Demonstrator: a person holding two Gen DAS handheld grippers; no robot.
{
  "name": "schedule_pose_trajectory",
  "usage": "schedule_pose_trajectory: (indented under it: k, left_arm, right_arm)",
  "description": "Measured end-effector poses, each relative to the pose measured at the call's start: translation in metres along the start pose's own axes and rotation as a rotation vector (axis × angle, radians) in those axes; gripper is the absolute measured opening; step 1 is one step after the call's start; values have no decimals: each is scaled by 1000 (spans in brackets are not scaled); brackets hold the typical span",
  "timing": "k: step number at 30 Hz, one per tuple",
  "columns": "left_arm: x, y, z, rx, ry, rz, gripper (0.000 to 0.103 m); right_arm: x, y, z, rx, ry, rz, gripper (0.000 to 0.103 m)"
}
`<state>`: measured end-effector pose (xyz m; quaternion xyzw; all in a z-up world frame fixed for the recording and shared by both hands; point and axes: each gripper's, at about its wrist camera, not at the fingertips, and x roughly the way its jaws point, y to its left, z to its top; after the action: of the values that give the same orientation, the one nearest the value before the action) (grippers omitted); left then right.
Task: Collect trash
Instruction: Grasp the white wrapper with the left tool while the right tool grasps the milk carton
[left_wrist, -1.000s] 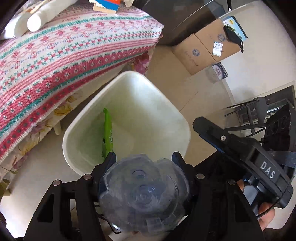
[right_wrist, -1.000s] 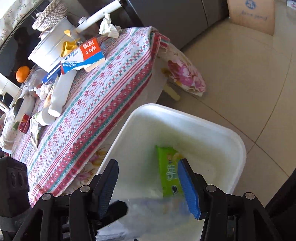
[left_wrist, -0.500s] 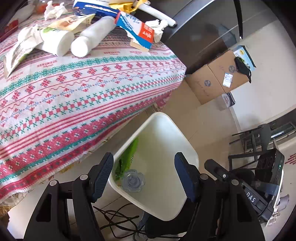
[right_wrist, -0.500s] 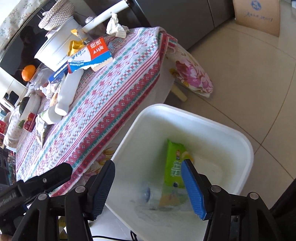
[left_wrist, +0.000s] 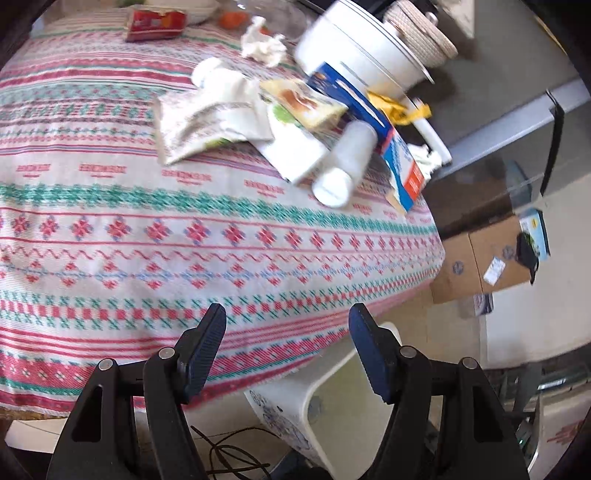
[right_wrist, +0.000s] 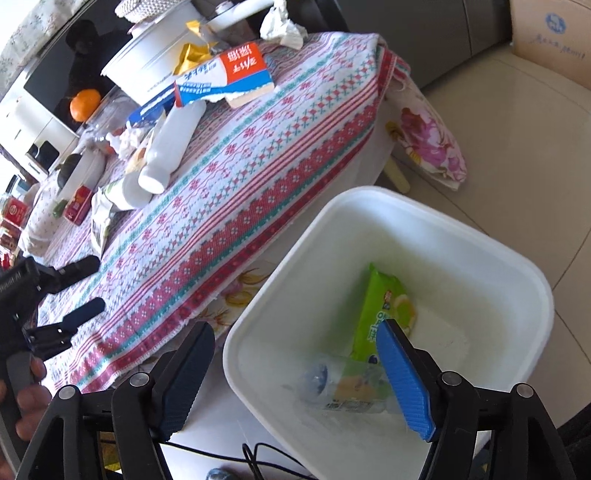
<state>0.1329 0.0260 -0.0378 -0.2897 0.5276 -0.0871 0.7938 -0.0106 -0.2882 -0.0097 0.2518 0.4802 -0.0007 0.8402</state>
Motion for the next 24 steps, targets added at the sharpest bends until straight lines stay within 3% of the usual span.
schedule_pose_trajectory:
  k: [3, 5, 10, 14, 17, 20, 24]
  left_arm:
    - [-15, 16, 24, -53, -53, 28, 71]
    - [-19, 19, 39, -15, -77, 69, 72]
    - [-7, 1, 66, 233, -111, 264, 72]
    - [23, -24, 73, 549, -151, 455, 72]
    - [52, -32, 70, 685, -112, 499, 73]
    - [64, -33, 75, 722, -115, 540, 73]
    - [66, -24, 95, 657, -135, 522, 73]
  right_arm:
    - [7, 5, 1, -12, 19, -1, 78]
    - [10, 10, 3, -28, 26, 5, 78]
    - [16, 26, 7, -71, 36, 14, 78]
    - [23, 35, 11, -93, 42, 0, 78]
    - [29, 42, 15, -109, 45, -8, 78]
    - [34, 46, 24, -109, 38, -17, 78]
    - [40, 54, 46, -105, 0, -29, 78]
